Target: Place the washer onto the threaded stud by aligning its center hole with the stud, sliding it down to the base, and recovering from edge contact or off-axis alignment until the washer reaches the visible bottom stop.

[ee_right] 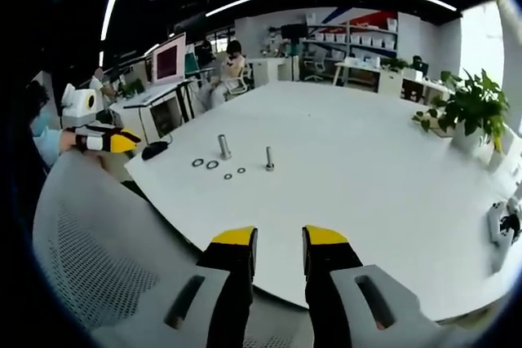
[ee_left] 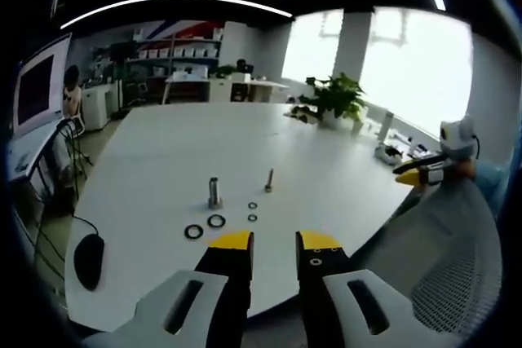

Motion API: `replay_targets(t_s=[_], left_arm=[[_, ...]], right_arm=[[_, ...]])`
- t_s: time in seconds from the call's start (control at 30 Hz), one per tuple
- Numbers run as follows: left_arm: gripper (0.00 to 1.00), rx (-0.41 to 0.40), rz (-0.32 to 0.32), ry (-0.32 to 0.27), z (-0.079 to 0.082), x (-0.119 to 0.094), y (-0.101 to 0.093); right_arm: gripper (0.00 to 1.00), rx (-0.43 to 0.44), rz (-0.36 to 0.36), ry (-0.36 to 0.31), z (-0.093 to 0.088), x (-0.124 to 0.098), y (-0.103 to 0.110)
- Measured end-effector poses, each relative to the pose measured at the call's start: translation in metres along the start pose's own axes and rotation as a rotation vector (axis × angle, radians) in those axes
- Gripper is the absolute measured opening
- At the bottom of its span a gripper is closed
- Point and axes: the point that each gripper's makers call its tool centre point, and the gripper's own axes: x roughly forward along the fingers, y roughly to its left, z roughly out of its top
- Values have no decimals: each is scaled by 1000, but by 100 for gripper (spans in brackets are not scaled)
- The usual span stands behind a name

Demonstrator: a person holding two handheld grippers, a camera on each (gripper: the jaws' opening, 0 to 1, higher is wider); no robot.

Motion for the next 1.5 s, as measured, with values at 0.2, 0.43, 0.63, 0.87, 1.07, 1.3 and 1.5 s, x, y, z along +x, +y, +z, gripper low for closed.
replay_targets(t_s=[0.2, 0.43, 0.63, 0.87, 1.07, 1.3, 1.5], left_arm=[[18, 2, 1, 0, 0, 0, 1], [18, 2, -2, 2, 1, 0, 1], [18, 12, -17, 19, -1, 1, 0], [18, 13, -34, 29, -2, 2, -3], [18, 17, -96, 62, -6, 4, -12], [20, -96, -188, 0, 8, 4, -16], [18, -91, -204, 4, 12, 7, -10]], right_arm=[[24, 5, -1, -4, 1, 0, 0], [24, 11, -6, -7, 1, 0, -1], [24, 15, -8, -7, 2, 0, 0], [24, 16, -8, -4, 2, 1, 0], [24, 23, -15, -6, 3, 0, -2], [24, 31, -31, -23, 6, -1, -4], [24, 37, -35, -22, 6, 0, -6]])
